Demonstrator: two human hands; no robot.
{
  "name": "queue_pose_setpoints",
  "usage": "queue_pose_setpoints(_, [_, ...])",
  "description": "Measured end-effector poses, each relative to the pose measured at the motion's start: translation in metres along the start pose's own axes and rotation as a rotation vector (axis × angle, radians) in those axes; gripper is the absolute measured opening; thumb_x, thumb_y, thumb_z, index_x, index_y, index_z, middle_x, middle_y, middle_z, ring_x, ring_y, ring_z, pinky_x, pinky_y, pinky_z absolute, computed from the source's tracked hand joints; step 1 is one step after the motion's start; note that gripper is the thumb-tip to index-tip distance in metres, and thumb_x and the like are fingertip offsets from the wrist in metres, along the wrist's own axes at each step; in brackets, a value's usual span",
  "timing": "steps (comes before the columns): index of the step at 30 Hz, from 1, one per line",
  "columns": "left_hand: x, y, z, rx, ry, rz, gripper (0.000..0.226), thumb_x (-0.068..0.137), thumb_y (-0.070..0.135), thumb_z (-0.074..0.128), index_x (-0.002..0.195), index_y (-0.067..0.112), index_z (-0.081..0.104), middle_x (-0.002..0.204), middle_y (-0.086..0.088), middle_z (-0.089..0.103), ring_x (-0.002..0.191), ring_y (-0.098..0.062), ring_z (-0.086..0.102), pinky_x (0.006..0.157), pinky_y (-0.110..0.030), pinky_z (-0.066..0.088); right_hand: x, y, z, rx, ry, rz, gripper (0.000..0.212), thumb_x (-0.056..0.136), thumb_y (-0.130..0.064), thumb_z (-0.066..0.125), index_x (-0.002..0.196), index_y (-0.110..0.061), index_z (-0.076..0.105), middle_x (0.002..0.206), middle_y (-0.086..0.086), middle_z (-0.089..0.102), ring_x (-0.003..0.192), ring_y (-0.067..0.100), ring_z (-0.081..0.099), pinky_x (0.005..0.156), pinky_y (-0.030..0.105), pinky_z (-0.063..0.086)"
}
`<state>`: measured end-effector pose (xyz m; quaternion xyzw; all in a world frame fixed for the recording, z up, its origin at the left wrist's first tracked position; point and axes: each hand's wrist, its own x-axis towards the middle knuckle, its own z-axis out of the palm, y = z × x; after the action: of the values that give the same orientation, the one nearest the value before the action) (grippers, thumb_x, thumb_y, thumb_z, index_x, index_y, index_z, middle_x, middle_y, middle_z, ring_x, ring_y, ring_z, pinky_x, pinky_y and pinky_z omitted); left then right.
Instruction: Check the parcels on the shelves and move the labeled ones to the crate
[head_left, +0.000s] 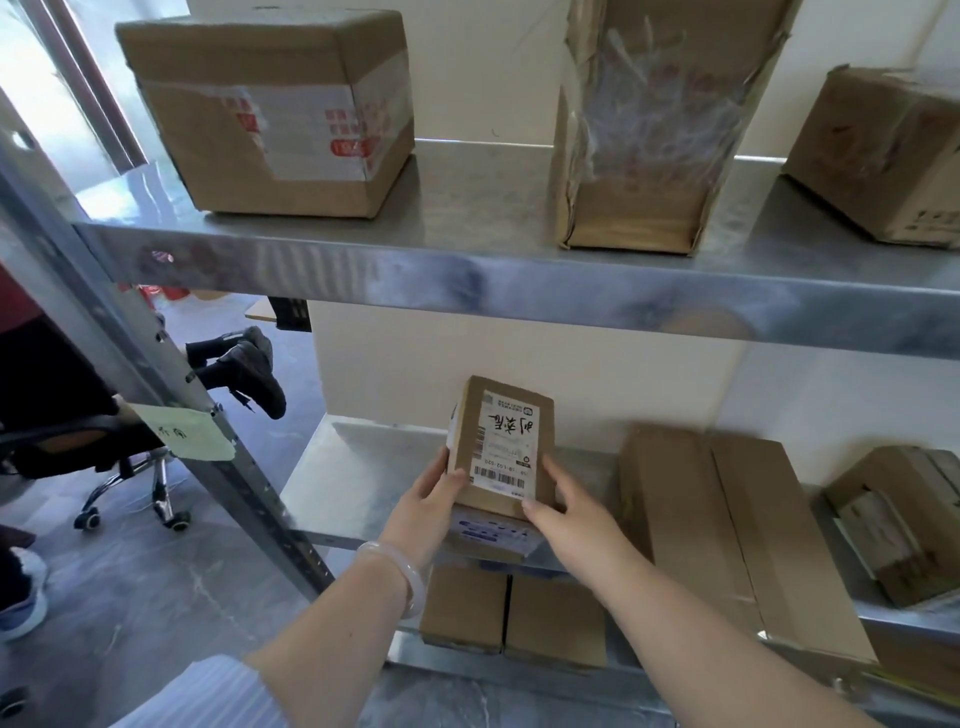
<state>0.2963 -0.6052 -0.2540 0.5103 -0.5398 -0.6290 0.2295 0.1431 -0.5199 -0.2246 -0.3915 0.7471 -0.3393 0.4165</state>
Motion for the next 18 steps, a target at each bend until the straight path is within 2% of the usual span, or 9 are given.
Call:
queue_pose_setpoints(2, [0.005,-0.004,-0.004,0.089,0.029,0.034,0.036,0.101,0.033,0.047,0.136,0.043,0.048,0.116,0.014,0.066,0.104,-0.005,0.061,0.078,-0.017,0.046,0.004,0.000,0.005,-0.020,-0.029,0.020,0.065,0.098,-0.028,0.053,0.152,-0.038,0.018,0.150,-0.006,0.039,0.133,0.015,0.042,0.094,0.022,0.035])
queue_pose_setpoints(5, [0.012,-0.012,-0.010,0.176,0.050,0.043,0.046,0.099,0.032,0.053,0.143,0.038,0.044,0.119,0.018,0.065,0.104,0.000,0.060,0.088,-0.019,0.045,0.014,0.003,0.014,-0.062,-0.044,0.038,0.069,0.097,-0.031,0.055,0.151,-0.043,0.014,0.154,-0.006,0.033,0.135,0.016,0.040,0.101,0.026,0.037])
queue_pose_setpoints(7, [0.016,-0.016,-0.013,0.227,0.043,0.052,0.051,0.097,0.032,0.058,0.143,0.040,0.038,0.118,0.020,0.063,0.098,0.009,0.057,0.080,-0.010,0.044,0.019,0.004,0.020,-0.066,-0.046,0.037,0.070,0.096,-0.031,0.056,0.151,-0.043,0.014,0.155,-0.008,0.030,0.136,0.015,0.038,0.103,0.025,0.036])
queue_pose_setpoints(9, [0.020,-0.016,-0.016,0.277,0.041,0.060,0.058,0.096,0.032,0.059,0.148,0.037,0.034,0.119,0.019,0.062,0.096,0.009,0.057,0.076,-0.009,0.043,0.022,0.005,0.023,-0.079,-0.047,0.019,0.069,0.097,-0.030,0.055,0.151,-0.043,0.015,0.156,-0.010,0.027,0.138,0.013,0.035,0.104,0.025,0.033])
queue_pose_setpoints(12, [0.022,-0.011,-0.018,0.296,0.039,0.040,0.068,0.094,0.033,0.061,0.152,0.035,0.027,0.125,0.013,0.060,0.102,-0.005,0.059,0.088,-0.022,0.047,0.021,0.003,0.019,-0.117,-0.054,-0.003,0.065,0.098,-0.036,0.052,0.151,-0.044,0.015,0.158,-0.011,0.022,0.141,0.012,0.031,0.110,0.031,0.030])
queue_pose_setpoints(14, [0.023,-0.004,-0.017,0.391,0.087,0.074,0.077,0.090,0.039,0.064,0.154,0.034,0.022,0.136,0.006,0.053,0.115,-0.014,0.054,0.099,-0.031,0.046,0.018,-0.001,0.003,-0.133,-0.014,-0.017,0.060,0.098,-0.042,0.048,0.150,-0.047,0.018,0.159,-0.012,0.021,0.143,0.014,0.027,0.112,0.033,0.026])
queue_pose_setpoints(16, [0.024,0.009,-0.009,0.584,0.162,0.186,0.082,0.083,0.051,0.063,0.153,0.040,0.020,0.151,0.001,0.039,0.134,-0.023,0.040,0.111,-0.041,0.036,0.012,-0.004,-0.022,-0.141,0.087,-0.043,0.056,0.098,-0.044,0.047,0.148,-0.050,0.021,0.158,-0.012,0.024,0.143,0.015,0.028,0.110,0.031,0.026])
queue_pose_setpoints(18, [0.022,0.026,0.013,0.720,0.171,0.346,0.080,0.085,0.051,0.060,0.153,0.042,0.019,0.159,0.004,0.026,0.146,-0.022,0.021,0.119,-0.040,0.022,0.004,-0.003,-0.050,-0.156,0.174,-0.030,0.055,0.098,-0.044,0.046,0.146,-0.053,0.022,0.152,-0.010,0.036,0.137,0.019,0.039,0.101,0.025,0.032])
